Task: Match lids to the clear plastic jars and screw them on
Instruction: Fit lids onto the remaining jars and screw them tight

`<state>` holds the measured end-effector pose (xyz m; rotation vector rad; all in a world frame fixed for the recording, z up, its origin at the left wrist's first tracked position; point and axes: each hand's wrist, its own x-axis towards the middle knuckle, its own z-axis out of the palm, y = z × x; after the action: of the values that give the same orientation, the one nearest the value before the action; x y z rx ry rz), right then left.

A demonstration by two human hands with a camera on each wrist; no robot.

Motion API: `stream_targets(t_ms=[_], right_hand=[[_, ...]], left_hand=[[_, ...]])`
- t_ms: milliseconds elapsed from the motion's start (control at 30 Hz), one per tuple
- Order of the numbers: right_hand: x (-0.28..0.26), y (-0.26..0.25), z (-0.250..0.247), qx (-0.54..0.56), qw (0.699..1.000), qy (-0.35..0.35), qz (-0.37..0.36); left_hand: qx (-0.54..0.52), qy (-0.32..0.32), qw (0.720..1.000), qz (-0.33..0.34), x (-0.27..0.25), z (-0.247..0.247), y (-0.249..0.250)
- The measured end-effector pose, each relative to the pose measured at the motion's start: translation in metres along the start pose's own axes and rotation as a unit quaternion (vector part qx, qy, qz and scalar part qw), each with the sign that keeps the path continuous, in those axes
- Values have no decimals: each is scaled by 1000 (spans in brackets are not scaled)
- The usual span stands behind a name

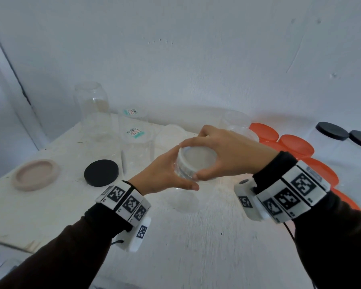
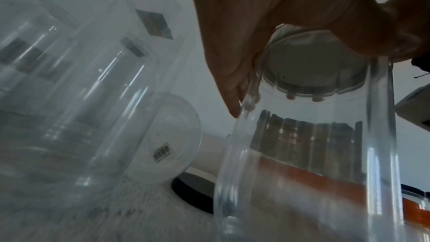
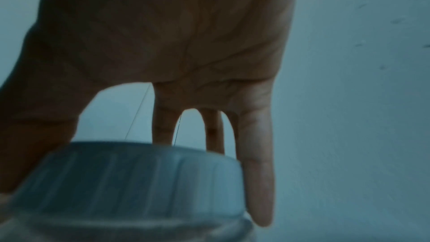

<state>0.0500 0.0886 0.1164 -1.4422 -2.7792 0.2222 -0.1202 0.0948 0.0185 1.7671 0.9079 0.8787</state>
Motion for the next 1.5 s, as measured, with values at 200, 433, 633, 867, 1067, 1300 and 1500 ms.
stream_targets(t_ms=[200, 433, 633, 867, 1067, 1300, 1500], right_hand=[[-17, 22, -18, 28, 997, 50, 46], [-14, 48, -46, 93, 959, 257, 75], [32, 62, -40, 120, 923, 357, 79], [101, 81, -30, 139, 941, 296, 83], [157, 94, -11, 165, 954, 233, 93], [208, 100, 2, 149, 972, 162, 86], [234, 100, 7, 109, 983, 132, 66]], left_hand=[[181, 76, 979, 63, -8, -26, 23], [439, 282, 838, 161, 21, -69, 22], [488, 218, 845, -22, 30, -79, -2], [498, 179, 842, -104, 29, -74, 6], [514, 173, 832, -116, 30, -74, 5], [501, 187, 837, -116, 32, -76, 0], [501, 194, 836, -116, 32, -75, -3]])
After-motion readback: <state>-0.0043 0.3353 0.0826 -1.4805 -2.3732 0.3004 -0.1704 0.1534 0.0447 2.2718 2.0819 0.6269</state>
